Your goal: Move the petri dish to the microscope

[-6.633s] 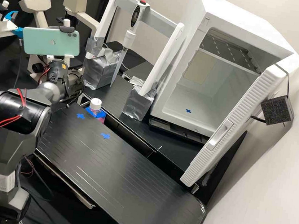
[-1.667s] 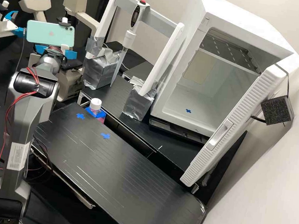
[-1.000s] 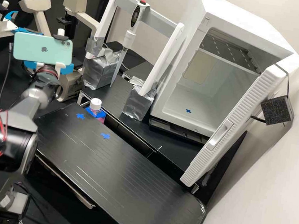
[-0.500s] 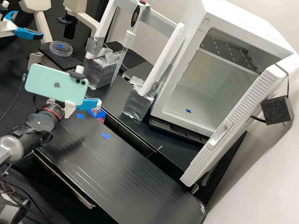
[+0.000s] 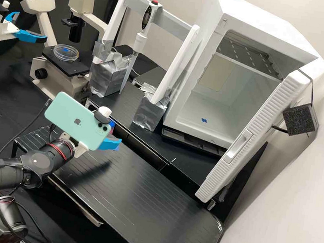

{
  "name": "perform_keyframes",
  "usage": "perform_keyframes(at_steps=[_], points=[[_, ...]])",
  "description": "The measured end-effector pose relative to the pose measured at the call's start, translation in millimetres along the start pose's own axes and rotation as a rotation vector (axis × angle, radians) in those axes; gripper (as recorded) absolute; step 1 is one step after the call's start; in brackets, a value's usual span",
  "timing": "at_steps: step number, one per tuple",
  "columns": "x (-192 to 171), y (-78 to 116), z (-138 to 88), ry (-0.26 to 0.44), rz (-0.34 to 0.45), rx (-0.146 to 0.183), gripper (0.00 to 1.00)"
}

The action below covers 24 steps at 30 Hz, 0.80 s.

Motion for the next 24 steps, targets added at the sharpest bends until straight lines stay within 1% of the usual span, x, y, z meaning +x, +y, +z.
perform_keyframes(at_steps=[3,5,9,11,12,13,15,17,18,19,20,21,22,23,24], points=[[0.0,-0.2,-0.8,0.020,-0.013,0.006,1.00],[2.9,0.0,-1.1,0.021,-0.031,0.012,1.00],[19.5,4.3,-7.3,-0.007,-0.080,0.005,1.00],[33.7,7.6,-12.0,-0.051,-0.093,-0.011,1.00],[40.3,9.7,-15.3,-0.075,-0.088,-0.021,1.00],[47.6,10.4,-16.0,-0.106,-0.088,-0.021,1.00],[61.5,12.2,-18.7,-0.173,-0.068,-0.003,1.00],[75.6,13.2,-19.4,-0.268,-0.012,0.053,1.00],[79.0,12.8,-19.2,-0.306,0.026,0.054,1.00],[83.9,9.3,-14.5,-0.353,0.062,0.042,1.00],[88.9,3.7,-4.3,-0.409,0.120,-0.001,1.00],[93.3,-1.2,8.9,-0.447,0.167,-0.080,1.00],[95.9,0.5,19.6,-0.463,0.262,-0.113,1.00],[97.8,3.2,29.6,-0.423,0.393,-0.137,1.00],[97.6,6.4,30.6,-0.349,0.478,-0.111,1.00]])
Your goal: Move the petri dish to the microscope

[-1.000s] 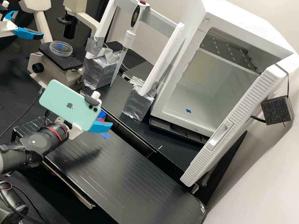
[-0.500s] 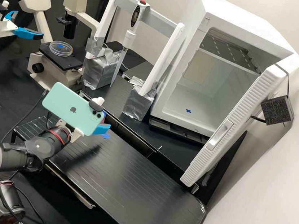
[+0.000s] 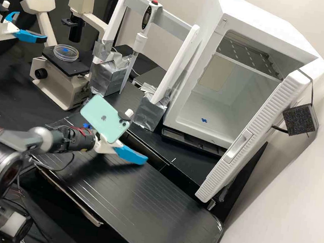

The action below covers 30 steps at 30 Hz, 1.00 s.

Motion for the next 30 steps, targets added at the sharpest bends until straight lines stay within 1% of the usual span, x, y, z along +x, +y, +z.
perform_keyframes(at_steps=[1,2,3,4,5,6,8,11,14,18,19,21,23,25,26,27,29,30], points=[[-0.2,4.1,-2.8,0.069,0.051,0.069,1.00],[-1.5,8.5,-9.0,0.159,0.086,0.132,1.00],[-3.6,15.4,-15.5,0.245,0.131,0.209,1.00],[-6.4,21.4,-21.9,0.332,0.165,0.244,1.00],[-8.8,25.9,-26.3,0.396,0.187,0.267,1.00],[-10.4,28.8,-28.6,0.431,0.197,0.280,1.00],[-12.8,34.6,-30.1,0.470,0.207,0.313,1.00],[-16.3,38.9,-26.9,0.474,0.215,0.347,1.00],[-19.7,41.4,-24.8,0.478,0.220,0.366,1.00],[-22.3,40.9,-26.1,0.488,0.214,0.367,1.00],[-22.9,39.7,-27.3,0.494,0.208,0.360,1.00],[-23.9,36.3,-30.2,0.509,0.192,0.330,1.00],[-23.5,30.1,-32.7,0.521,0.168,0.285,1.00],[-22.9,23.0,-35.3,0.537,0.143,0.224,1.00],[-22.6,19.2,-36.5,0.543,0.129,0.201,1.00],[-21.0,13.5,-37.6,0.547,0.111,0.167,1.00],[-17.8,6.6,-39.5,0.551,0.092,0.121,1.00],[-15.7,3.1,-40.9,0.552,0.082,0.107,1.00]])
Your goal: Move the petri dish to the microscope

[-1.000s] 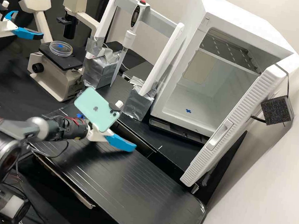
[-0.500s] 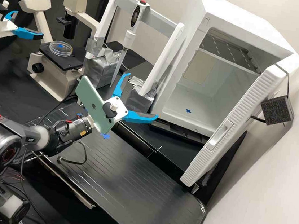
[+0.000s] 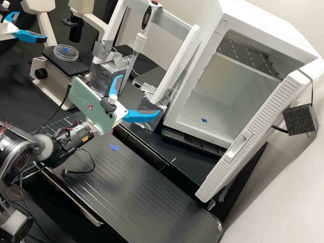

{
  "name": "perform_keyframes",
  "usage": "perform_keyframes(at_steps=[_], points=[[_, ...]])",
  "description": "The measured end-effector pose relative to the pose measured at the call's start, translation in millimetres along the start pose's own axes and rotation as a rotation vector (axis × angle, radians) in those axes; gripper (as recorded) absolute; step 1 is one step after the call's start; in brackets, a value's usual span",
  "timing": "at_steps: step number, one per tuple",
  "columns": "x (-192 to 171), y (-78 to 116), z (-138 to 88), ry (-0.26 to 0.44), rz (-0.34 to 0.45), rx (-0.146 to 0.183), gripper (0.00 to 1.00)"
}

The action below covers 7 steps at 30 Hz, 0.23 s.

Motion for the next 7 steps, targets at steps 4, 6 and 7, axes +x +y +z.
perform_keyframes(at_steps=[4,6,7], points=[[6.6,-11.9,5.3,-0.012,-0.040,-0.046,1.00],[10.6,-17.5,8.0,-0.020,-0.055,-0.062,1.00],[12.1,-19.4,9.0,-0.024,-0.062,-0.066,1.00]])
